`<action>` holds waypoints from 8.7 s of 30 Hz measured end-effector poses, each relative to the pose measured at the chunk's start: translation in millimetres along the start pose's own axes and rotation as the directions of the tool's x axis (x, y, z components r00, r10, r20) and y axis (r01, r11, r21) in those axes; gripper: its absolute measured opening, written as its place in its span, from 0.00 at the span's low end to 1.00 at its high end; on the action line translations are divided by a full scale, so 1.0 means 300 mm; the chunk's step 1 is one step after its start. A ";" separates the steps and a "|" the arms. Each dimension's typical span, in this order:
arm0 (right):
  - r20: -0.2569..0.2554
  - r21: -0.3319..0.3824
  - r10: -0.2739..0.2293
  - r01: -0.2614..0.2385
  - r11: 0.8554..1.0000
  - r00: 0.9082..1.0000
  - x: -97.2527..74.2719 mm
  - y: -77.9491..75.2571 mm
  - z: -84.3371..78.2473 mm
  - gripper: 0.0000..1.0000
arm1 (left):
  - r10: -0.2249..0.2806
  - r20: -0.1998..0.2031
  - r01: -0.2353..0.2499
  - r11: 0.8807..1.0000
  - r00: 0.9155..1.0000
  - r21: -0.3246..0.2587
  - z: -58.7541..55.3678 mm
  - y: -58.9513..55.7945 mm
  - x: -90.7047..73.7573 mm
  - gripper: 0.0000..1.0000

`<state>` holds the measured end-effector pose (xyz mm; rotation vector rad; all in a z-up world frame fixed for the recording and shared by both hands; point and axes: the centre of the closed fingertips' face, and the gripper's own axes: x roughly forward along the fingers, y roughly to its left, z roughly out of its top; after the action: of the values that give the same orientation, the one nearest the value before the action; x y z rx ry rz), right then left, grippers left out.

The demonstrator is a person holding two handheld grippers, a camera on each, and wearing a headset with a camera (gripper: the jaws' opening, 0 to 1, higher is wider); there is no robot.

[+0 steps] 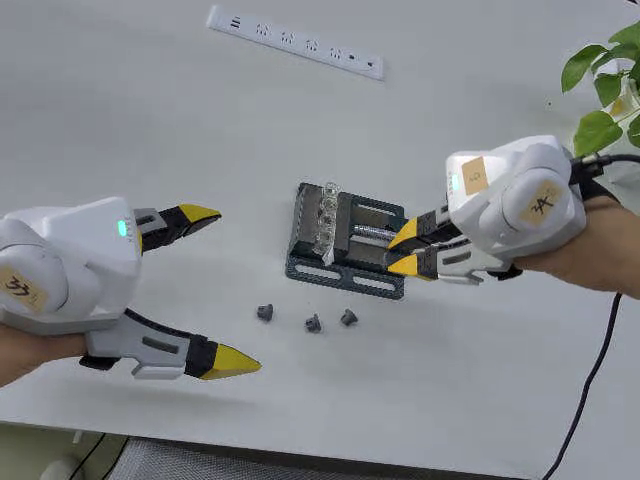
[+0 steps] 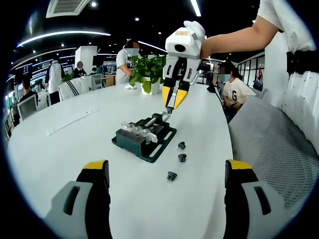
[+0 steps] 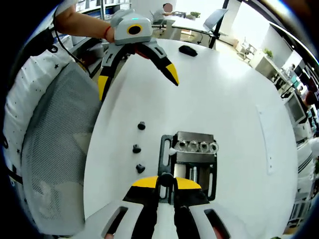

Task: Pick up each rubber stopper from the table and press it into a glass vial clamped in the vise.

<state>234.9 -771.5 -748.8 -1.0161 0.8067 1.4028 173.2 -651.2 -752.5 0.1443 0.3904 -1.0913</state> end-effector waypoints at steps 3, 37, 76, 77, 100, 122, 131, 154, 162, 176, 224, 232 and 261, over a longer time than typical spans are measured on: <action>0.005 -0.006 -0.008 0.008 1.000 1.000 -0.004 -0.045 0.029 0.06 | -0.001 -0.002 0.001 1.000 1.000 0.000 -0.003 0.001 0.002 0.96; 0.008 -0.009 0.001 -0.001 1.000 1.000 0.139 -0.289 0.116 0.06 | -0.009 0.010 0.009 1.000 1.000 -0.003 -0.005 0.031 0.037 0.96; -0.018 -0.011 0.031 -0.031 0.999 0.999 0.184 -0.294 0.101 0.06 | -0.009 0.020 0.009 1.000 1.000 -0.023 -0.013 0.042 0.045 0.95; -0.020 -0.012 0.031 -0.032 0.999 0.999 0.184 -0.293 0.102 0.06 | -0.009 0.020 0.010 1.000 1.000 -0.023 -0.013 0.042 0.045 0.95; -0.093 -0.072 0.038 -0.045 0.996 0.995 0.193 -0.286 0.106 0.05 | -0.007 0.034 0.008 0.999 0.999 -0.033 -0.003 0.046 0.043 0.95; -0.086 -0.072 0.018 -0.024 0.997 0.996 0.192 -0.285 0.102 0.07 | -0.007 0.034 0.008 0.999 0.999 -0.034 -0.007 0.049 0.045 0.95; -0.054 -0.042 0.030 -0.032 0.999 0.998 0.198 -0.281 0.114 0.12 | -0.006 0.036 0.008 0.999 0.999 -0.037 -0.001 0.048 0.046 0.95; -0.018 -0.021 0.028 -0.029 0.999 0.999 0.161 -0.297 0.119 0.00 | -0.003 0.037 0.005 0.999 0.999 -0.042 -0.008 0.051 0.043 0.95; -0.025 -0.025 0.037 -0.038 0.999 0.999 0.173 -0.291 0.117 0.00 | -0.003 0.041 0.005 0.999 0.999 -0.047 -0.006 0.051 0.042 0.95; -0.034 -0.018 0.050 -0.051 0.999 0.998 0.183 -0.298 0.104 0.00 | 0.000 0.043 0.002 0.998 0.999 -0.055 -0.006 0.056 0.046 0.94; -0.121 -0.024 0.078 -0.082 0.996 0.990 0.188 -0.281 0.102 0.00 | 0.014 0.059 -0.011 0.998 0.998 -0.061 0.006 0.080 0.047 0.93; -0.136 -0.019 0.089 -0.093 0.995 0.987 0.195 -0.287 0.101 0.00 | 0.010 0.056 -0.006 0.998 0.998 -0.064 0.002 0.076 0.050 0.93; -0.158 -0.040 0.050 -0.057 0.998 0.986 0.196 -0.281 0.094 0.00 | 0.008 0.063 -0.004 0.998 0.998 -0.061 0.017 0.079 0.060 0.92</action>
<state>317.6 -714.5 -784.4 -1.1583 0.9278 1.4045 202.7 -656.8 -756.5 0.0571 0.3651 -1.0740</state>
